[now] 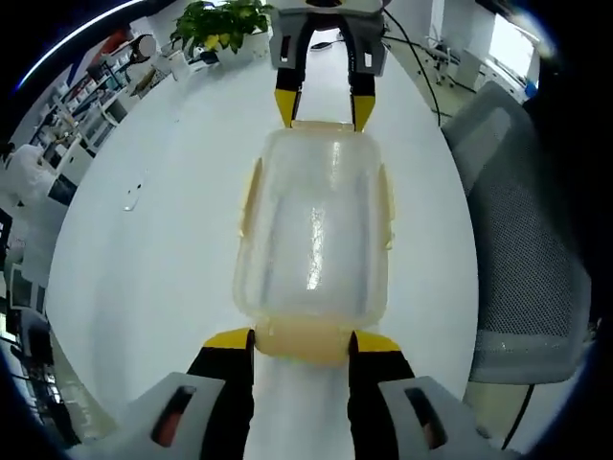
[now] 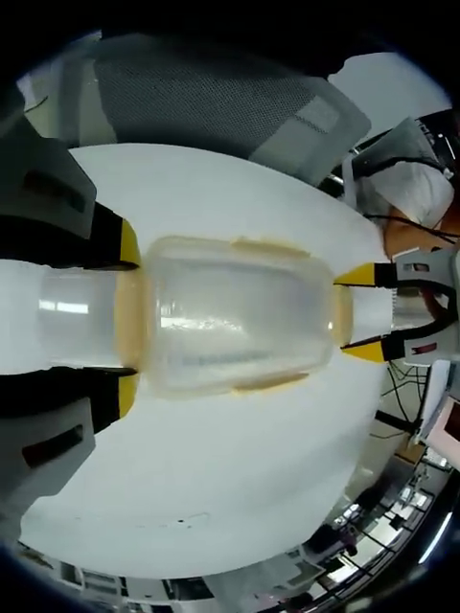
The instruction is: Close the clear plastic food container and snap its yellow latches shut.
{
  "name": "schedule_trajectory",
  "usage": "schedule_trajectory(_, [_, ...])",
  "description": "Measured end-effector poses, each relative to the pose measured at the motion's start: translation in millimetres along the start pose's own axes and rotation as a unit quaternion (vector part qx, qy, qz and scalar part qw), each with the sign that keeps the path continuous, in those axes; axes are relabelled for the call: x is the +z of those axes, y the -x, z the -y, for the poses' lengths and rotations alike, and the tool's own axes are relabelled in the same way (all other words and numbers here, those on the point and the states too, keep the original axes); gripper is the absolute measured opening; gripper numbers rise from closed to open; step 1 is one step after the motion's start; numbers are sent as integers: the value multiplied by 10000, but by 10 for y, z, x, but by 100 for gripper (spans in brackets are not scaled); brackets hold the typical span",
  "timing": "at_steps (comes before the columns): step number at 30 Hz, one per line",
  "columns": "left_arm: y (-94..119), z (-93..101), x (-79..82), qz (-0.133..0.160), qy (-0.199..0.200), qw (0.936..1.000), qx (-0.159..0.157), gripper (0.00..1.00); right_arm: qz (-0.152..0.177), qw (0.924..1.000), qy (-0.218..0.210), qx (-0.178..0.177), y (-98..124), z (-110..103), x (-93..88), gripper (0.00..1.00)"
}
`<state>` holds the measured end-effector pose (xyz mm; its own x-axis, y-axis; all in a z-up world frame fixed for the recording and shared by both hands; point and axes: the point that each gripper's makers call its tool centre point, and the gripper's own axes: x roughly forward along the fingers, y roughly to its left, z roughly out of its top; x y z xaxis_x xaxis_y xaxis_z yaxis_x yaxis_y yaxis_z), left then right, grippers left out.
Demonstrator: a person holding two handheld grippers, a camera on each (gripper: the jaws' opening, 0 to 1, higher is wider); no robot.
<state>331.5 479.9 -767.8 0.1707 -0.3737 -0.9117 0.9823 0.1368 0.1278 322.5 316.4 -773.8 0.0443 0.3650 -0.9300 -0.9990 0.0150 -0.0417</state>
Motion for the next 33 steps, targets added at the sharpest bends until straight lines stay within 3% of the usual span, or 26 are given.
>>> schedule_trajectory(5, [-67,-14,159,57,-10,10000,-1,32,4,10000,-54,-32,60,31,-159,36])
schedule_trajectory(19, [-220,50,374,67,5,10000,-27,32,-26,10000,-76,-29,115,0,-439,36])
schedule_trajectory(33, [-333,85,711,97,-136,9998,-86,31,5,9998,-167,-93,243,-36,-757,36])
